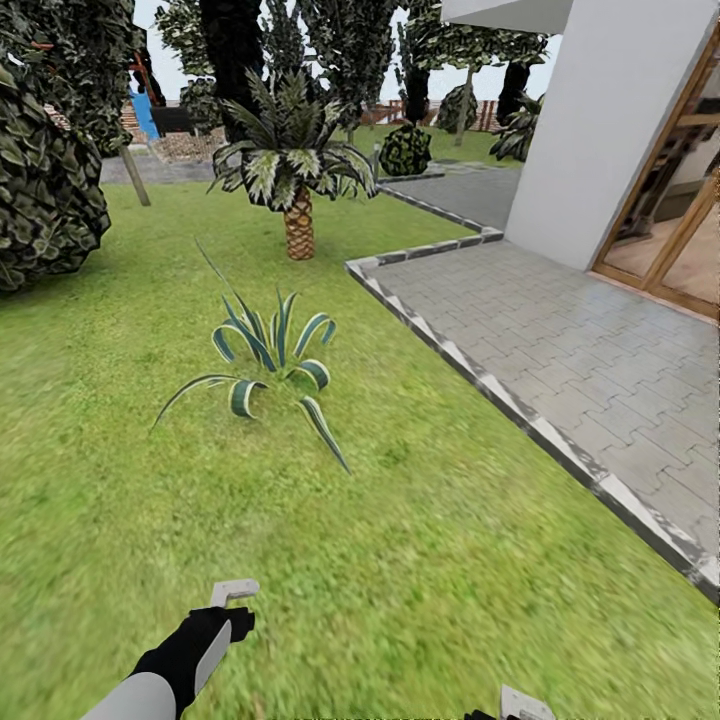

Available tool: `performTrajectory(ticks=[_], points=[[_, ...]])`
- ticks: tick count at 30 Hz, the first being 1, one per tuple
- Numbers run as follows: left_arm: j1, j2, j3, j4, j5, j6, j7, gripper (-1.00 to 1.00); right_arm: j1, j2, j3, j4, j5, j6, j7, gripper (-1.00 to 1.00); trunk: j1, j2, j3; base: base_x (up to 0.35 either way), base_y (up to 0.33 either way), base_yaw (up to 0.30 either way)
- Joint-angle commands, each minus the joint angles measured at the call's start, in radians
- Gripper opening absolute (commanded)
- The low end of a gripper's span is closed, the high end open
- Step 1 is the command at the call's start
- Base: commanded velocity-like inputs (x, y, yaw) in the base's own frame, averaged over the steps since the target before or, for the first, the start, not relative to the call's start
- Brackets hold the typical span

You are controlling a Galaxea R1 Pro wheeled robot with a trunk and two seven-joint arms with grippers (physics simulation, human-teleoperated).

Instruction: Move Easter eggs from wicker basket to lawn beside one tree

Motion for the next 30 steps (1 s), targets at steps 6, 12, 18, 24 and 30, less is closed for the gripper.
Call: performTrajectory(ticks=[6,12,18,24,30], points=[[0.000,0.001,-0.016,-0.003,-0.001,0.000,0.001,1.00,0.000,0.006,-0.001,-0.006,-0.009,0.005,-0.007,1.00,0.000,-0.002,-0.010,0.000,0.000,-0.086],[0.000,-0.002,-0.019,-0.002,-0.001,0.004,0.002,1.00,0.000,0.009,-0.002,-0.004,-0.012,0.008,-0.007,1.00,0.000,-0.002,-0.017,-0.115,0.057,-0.147],[0.000,0.001,-0.018,-0.003,-0.002,0.002,0.002,1.00,0.000,0.009,-0.003,-0.004,-0.012,0.010,-0.006,1.00,0.000,-0.002,-0.020,-0.134,0.111,-0.243],[0.000,0.002,-0.018,-0.003,-0.003,0.002,0.003,1.00,0.000,0.011,-0.003,-0.004,-0.013,0.010,-0.007,1.00,0.000,-0.002,-0.020,-0.010,0.203,-0.257],[0.000,0.002,-0.018,-0.003,-0.003,0.002,0.003,1.00,0.000,0.011,-0.003,-0.003,-0.014,0.010,-0.006,1.00,0.000,-0.002,-0.020,0.005,0.270,-0.258]])
